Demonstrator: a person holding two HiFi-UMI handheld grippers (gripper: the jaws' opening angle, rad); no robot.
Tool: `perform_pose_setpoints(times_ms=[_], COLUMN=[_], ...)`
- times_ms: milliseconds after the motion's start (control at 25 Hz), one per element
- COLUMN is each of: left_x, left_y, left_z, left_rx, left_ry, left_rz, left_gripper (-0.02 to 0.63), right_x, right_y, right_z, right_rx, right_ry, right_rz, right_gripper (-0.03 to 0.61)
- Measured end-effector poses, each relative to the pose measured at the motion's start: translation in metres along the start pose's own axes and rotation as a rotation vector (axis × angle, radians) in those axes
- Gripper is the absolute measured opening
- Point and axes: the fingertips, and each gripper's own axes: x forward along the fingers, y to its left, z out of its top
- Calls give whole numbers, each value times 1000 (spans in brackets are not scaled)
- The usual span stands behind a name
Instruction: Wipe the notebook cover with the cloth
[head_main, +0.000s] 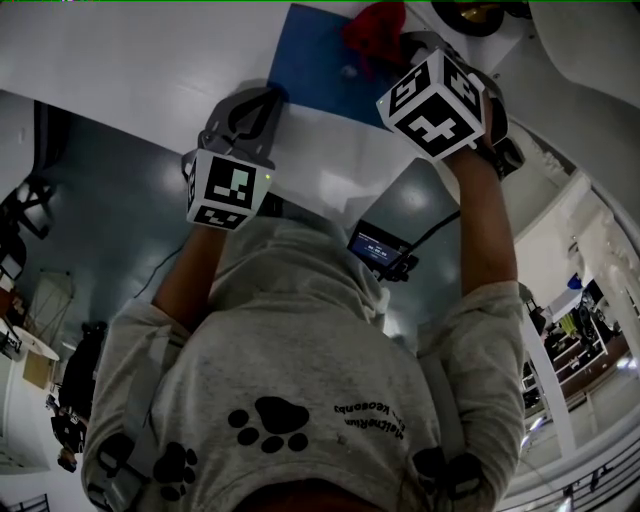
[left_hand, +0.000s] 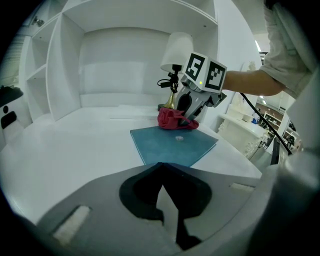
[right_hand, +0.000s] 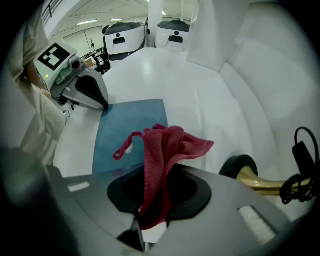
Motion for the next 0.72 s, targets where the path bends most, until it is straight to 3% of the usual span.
perform_pose_setpoints(times_ms=[720], left_x=[10], left_y=[0], left_z=[1], left_rx=[17], left_ry=[12], left_rz=[-7], left_gripper=[-2], right_x=[-4], right_y=[-5], right_z=[-95], right_rx=[71], right_ry=[188], right_rz=[-41], right_gripper=[78])
